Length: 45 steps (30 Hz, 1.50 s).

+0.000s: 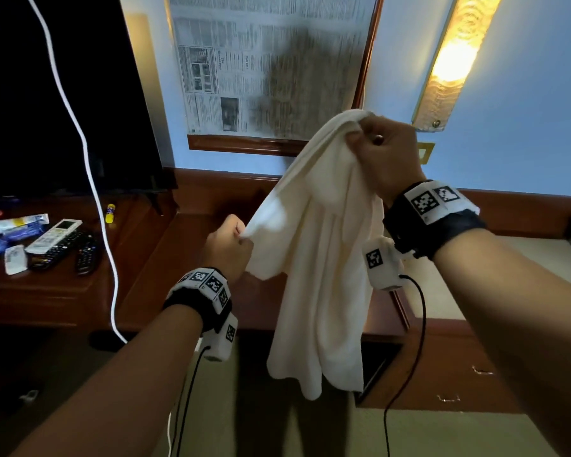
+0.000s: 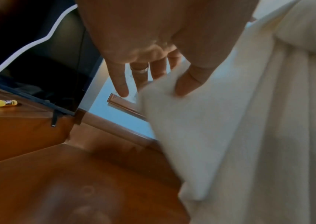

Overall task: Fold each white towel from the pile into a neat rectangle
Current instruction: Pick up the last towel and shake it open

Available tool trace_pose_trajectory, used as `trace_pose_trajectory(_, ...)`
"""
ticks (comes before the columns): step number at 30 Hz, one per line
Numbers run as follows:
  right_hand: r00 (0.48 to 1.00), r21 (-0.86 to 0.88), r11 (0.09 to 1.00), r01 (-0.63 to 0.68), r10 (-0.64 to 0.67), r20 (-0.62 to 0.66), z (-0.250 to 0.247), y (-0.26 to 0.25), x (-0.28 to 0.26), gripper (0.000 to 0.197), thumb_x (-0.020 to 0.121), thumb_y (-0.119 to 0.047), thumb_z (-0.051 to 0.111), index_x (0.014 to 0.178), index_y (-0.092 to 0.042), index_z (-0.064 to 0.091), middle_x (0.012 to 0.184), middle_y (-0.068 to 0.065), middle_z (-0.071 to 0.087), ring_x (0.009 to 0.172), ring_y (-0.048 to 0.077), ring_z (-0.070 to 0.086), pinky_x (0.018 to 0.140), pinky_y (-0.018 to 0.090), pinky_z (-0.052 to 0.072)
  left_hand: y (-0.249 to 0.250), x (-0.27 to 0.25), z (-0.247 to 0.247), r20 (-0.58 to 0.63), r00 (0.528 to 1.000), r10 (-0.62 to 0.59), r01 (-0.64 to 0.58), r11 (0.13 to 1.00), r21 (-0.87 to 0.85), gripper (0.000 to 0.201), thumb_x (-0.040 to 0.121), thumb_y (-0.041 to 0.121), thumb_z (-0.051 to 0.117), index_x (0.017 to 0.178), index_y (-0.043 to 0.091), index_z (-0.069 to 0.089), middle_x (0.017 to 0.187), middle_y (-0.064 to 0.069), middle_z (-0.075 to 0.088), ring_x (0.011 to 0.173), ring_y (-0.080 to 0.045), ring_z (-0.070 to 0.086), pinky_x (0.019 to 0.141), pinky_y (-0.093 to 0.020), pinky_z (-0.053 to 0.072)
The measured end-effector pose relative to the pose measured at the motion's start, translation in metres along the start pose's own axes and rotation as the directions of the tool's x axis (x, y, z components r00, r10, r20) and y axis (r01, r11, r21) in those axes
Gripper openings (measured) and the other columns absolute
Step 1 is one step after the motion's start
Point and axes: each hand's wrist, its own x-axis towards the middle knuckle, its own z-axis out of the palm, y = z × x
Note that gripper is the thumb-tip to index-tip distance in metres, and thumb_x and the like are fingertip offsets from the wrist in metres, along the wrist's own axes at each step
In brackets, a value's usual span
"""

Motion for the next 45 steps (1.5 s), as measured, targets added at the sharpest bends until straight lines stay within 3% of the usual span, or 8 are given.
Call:
trace_pose_trajectory(7, 0.985, 0.016, 0.991, -0.133, 0.134, -0.110, -0.009, 0.012, -0.006, 0.015, 0.093, -0.029, 0.062, 0.088, -0.029, 0.076, 0.086, -0.013, 0.071, 0.084, 0.002, 0.065, 0.079, 0.022, 0.053, -0.047, -0.006, 0.017, 0.259, 0.966, -0.017, -0.002, 0.997, 0.071, 0.016, 0.095, 0.017, 0.055, 0.079, 0.014, 0.057, 0.067, -0.002, 0.056, 0.069, -0.026, 0.051, 0.055, -0.031, 0.035)
trace_pose_trajectory(11, 0.960, 0.069, 0.970, -0.234, 0.242, -0.144, -0.015, 0.034, -0.020, 0.053, 0.091, -0.007, 0.061, 0.045, -0.034, 0.058, 0.045, -0.025, 0.050, 0.048, -0.007, 0.046, 0.056, 0.017, 0.037, -0.064, 0.003, 0.012, 0.067, 0.996, -0.055, 0.070, 0.964, -0.256, 0.017, 0.097, 0.009, 0.057, 0.082, 0.014, 0.056, 0.068, 0.000, 0.052, 0.065, -0.018, 0.046, 0.056, -0.029, 0.034)
trace_pose_trajectory(16, 0.905, 0.038, 0.923, -0.382, 0.382, -0.189, -0.026, 0.068, -0.038, 0.043, 0.089, -0.005, 0.062, 0.050, -0.022, 0.059, 0.043, -0.021, 0.051, 0.046, -0.004, 0.046, 0.060, 0.018, 0.041, -0.060, 0.011, -0.021, -0.075, 0.991, -0.115, 0.051, 0.812, -0.582, 0.010, 0.094, 0.013, 0.069, 0.089, 0.022, 0.069, 0.079, 0.004, 0.068, 0.067, 0.004, 0.062, 0.065, -0.017, 0.047)
trace_pose_trajectory(22, 0.855, -0.065, 0.860, -0.506, 0.491, -0.167, -0.036, 0.094, -0.054, 0.033, 0.089, -0.007, 0.063, 0.059, -0.018, 0.058, 0.053, -0.012, 0.054, 0.051, 0.003, 0.046, 0.053, 0.015, 0.039, -0.043, 0.018, -0.051, 0.250, 0.964, -0.093, 0.253, 0.610, -0.751, 0.008, 0.092, 0.024, 0.066, 0.097, 0.021, 0.072, 0.104, 0.003, 0.070, 0.105, -0.012, 0.060, 0.095, -0.041, 0.041)
trace_pose_trajectory(26, 0.821, -0.063, 0.827, -0.558, 0.540, -0.184, -0.049, 0.105, -0.060, 0.029, 0.090, -0.008, 0.064, 0.063, -0.020, 0.061, 0.064, -0.005, 0.058, 0.058, 0.006, 0.050, 0.049, 0.005, 0.039, -0.045, 0.021, -0.069, 0.480, 0.876, 0.033, 0.280, 0.777, -0.564, 0.014, 0.077, 0.035, 0.075, 0.079, 0.022, 0.078, 0.096, 0.006, 0.075, 0.098, -0.004, 0.065, 0.093, -0.039, 0.043)
trace_pose_trajectory(30, 0.796, -0.105, 0.794, -0.599, 0.577, -0.182, -0.061, 0.132, -0.054, 0.011, 0.078, -0.021, 0.070, 0.068, -0.020, 0.066, 0.073, 0.001, 0.064, 0.072, 0.018, 0.059, 0.079, 0.026, 0.051, -0.036, 0.032, -0.065, 0.584, 0.800, 0.140, -0.127, 0.990, -0.064, 0.021, 0.088, 0.034, 0.073, 0.081, 0.015, 0.080, 0.083, -0.007, 0.076, 0.082, -0.020, 0.069, 0.076, -0.028, 0.053)
trace_pose_trajectory(35, 0.829, -0.200, 0.805, -0.558, 0.547, -0.115, -0.074, 0.158, -0.052, 0.007, 0.080, -0.022, 0.067, 0.076, -0.020, 0.072, 0.086, 0.000, 0.068, 0.089, 0.019, 0.063, 0.095, 0.034, 0.051, -0.033, 0.033, -0.028, 0.217, 0.954, 0.209, -0.254, 0.944, 0.209, 0.013, 0.082, 0.030, 0.080, 0.073, 0.024, 0.073, 0.072, 0.004, 0.071, 0.074, -0.013, 0.067, 0.074, -0.033, 0.054)
trace_pose_trajectory(45, 0.868, -0.265, 0.855, -0.445, 0.485, 0.106, -0.099, 0.210, -0.067, 0.010, 0.091, -0.019, 0.066, 0.092, -0.020, 0.076, 0.078, -0.004, 0.067, 0.077, 0.019, 0.060, 0.080, 0.036, 0.052, -0.010, 0.035, 0.036, -0.145, 0.989, -0.012, 0.015, 1.000, 0.019, 0.013, 0.091, 0.015, 0.069, 0.099, 0.010, 0.079, 0.085, -0.009, 0.072, 0.080, -0.025, 0.064, 0.075, -0.033, 0.050)
